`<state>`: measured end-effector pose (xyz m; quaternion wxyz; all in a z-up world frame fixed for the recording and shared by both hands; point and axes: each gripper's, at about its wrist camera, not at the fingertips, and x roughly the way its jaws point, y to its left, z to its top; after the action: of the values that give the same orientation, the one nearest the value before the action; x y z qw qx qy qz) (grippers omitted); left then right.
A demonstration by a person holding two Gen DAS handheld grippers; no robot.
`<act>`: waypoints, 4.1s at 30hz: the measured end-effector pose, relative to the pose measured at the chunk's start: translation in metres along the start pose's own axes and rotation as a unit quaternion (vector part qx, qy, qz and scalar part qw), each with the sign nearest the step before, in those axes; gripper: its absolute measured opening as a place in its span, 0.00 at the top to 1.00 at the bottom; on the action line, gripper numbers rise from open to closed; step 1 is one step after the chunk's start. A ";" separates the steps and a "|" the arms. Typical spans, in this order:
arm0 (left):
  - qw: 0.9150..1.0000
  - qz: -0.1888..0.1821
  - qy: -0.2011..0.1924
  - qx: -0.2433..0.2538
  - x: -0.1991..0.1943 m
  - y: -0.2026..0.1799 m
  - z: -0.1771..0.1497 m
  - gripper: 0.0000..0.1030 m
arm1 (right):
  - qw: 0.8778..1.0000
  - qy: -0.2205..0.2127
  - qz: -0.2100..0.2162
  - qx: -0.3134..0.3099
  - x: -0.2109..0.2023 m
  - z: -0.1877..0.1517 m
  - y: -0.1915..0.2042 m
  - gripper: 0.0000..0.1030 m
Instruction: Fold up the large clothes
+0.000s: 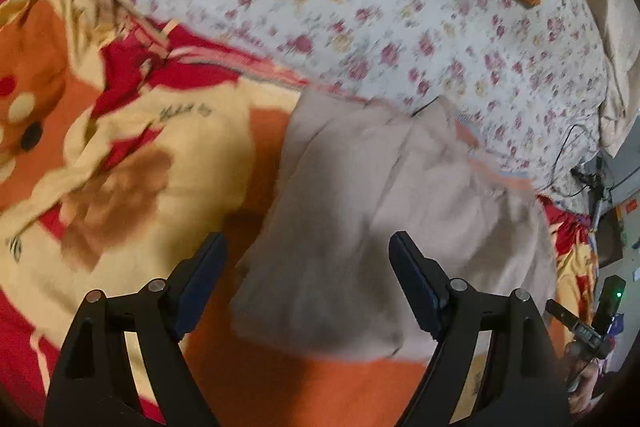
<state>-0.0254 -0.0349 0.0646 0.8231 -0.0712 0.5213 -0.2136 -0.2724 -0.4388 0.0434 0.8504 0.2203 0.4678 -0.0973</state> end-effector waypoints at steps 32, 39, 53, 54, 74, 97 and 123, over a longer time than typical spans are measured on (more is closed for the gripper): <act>0.995 0.033 0.042 0.080 -0.006 0.031 -0.036 0.74 | 0.989 -0.085 -0.067 -0.101 -0.049 -0.024 0.086 0.38; 0.996 0.045 -0.016 0.078 -0.030 0.023 -0.030 0.64 | 0.980 -0.068 -0.033 -0.182 -0.007 -0.021 0.157 0.41; 0.986 0.085 -0.076 0.119 -0.023 -0.022 -0.026 0.40 | 0.984 -0.061 -0.041 -0.160 0.098 0.043 0.190 0.54; 0.986 0.085 -0.075 0.124 -0.021 -0.025 -0.027 0.40 | 0.986 -0.053 -0.044 -0.151 0.108 0.045 0.186 0.54; 0.993 0.072 -0.051 0.079 -0.003 -0.023 -0.027 0.29 | 0.990 -0.053 -0.081 -0.103 0.133 0.083 0.164 0.65; 0.992 0.082 -0.056 0.076 0.000 -0.025 -0.030 0.29 | 0.981 -0.006 -0.042 -0.189 0.070 -0.013 0.173 0.53; 0.996 0.061 -0.025 0.053 0.040 -0.023 0.000 0.22 | 0.987 -0.024 0.016 -0.161 0.077 0.011 0.143 0.34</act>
<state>-0.0172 -0.0729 0.0398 0.8501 -0.0009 0.4920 -0.1878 -0.1697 -0.3143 0.0247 0.8872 0.0854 0.4532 -0.0123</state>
